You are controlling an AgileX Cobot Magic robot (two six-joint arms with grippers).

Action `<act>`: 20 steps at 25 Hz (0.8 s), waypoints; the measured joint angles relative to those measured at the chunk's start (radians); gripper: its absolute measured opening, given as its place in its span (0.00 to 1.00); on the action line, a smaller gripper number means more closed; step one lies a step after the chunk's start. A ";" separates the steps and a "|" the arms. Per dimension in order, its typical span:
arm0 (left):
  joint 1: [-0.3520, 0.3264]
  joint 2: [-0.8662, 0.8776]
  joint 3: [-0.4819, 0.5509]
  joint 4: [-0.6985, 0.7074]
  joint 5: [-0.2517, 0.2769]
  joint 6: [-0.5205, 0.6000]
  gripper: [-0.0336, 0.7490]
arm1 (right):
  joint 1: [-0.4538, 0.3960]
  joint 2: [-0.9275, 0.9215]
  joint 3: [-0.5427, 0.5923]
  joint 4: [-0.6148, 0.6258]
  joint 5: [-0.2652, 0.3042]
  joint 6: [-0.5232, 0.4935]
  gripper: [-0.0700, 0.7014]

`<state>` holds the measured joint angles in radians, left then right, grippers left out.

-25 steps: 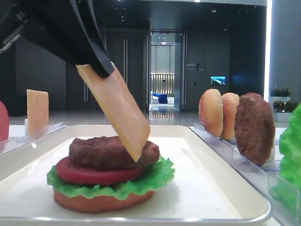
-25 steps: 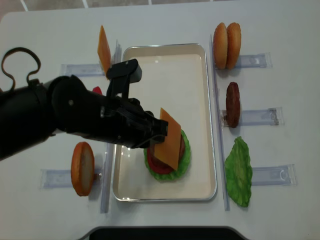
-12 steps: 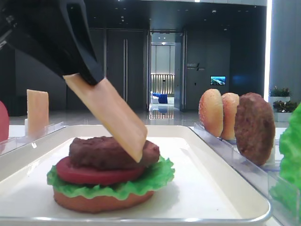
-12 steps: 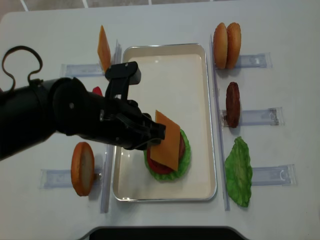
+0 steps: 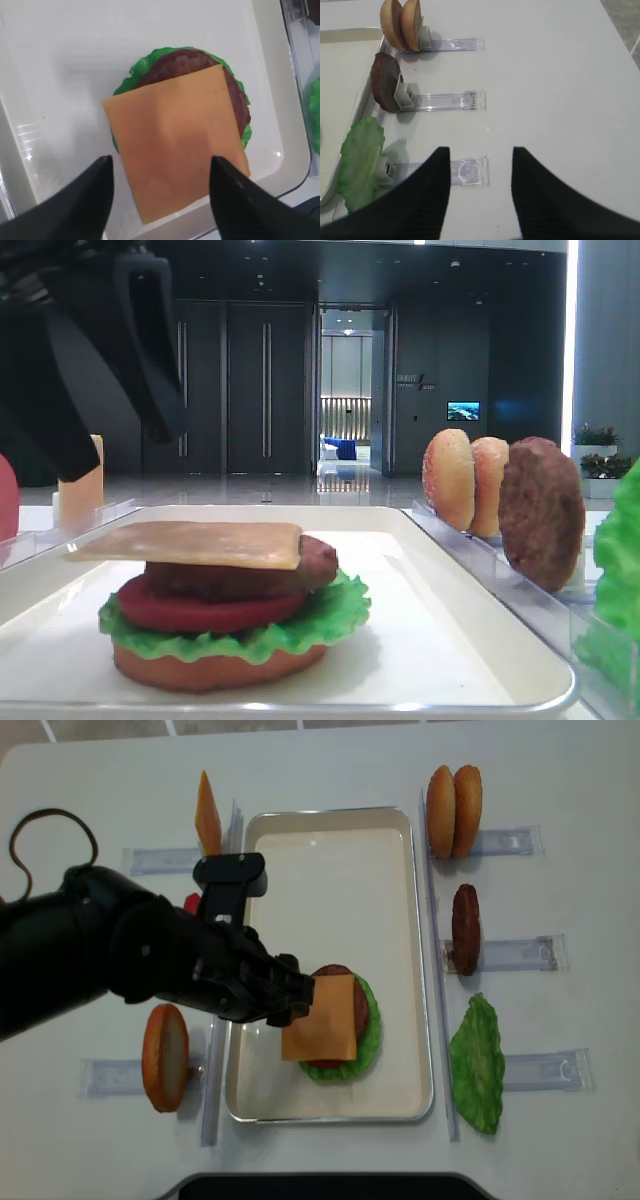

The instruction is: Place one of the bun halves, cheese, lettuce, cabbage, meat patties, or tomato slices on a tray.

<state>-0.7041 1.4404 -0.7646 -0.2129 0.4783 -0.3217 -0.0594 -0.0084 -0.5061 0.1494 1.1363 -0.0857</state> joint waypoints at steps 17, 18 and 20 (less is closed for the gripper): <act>0.000 -0.002 -0.213 0.186 0.281 -0.002 0.74 | 0.000 0.000 0.000 0.001 0.000 0.000 0.46; 0.000 -0.002 -0.235 0.218 0.331 -0.002 0.74 | 0.000 0.000 0.000 0.001 0.000 0.000 0.46; 0.000 -0.002 -0.274 0.280 0.420 -0.002 0.73 | 0.000 0.000 0.000 0.002 0.000 0.000 0.46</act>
<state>-0.7041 1.4388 -1.0382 0.0674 0.8984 -0.3241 -0.0594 -0.0084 -0.5061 0.1513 1.1363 -0.0857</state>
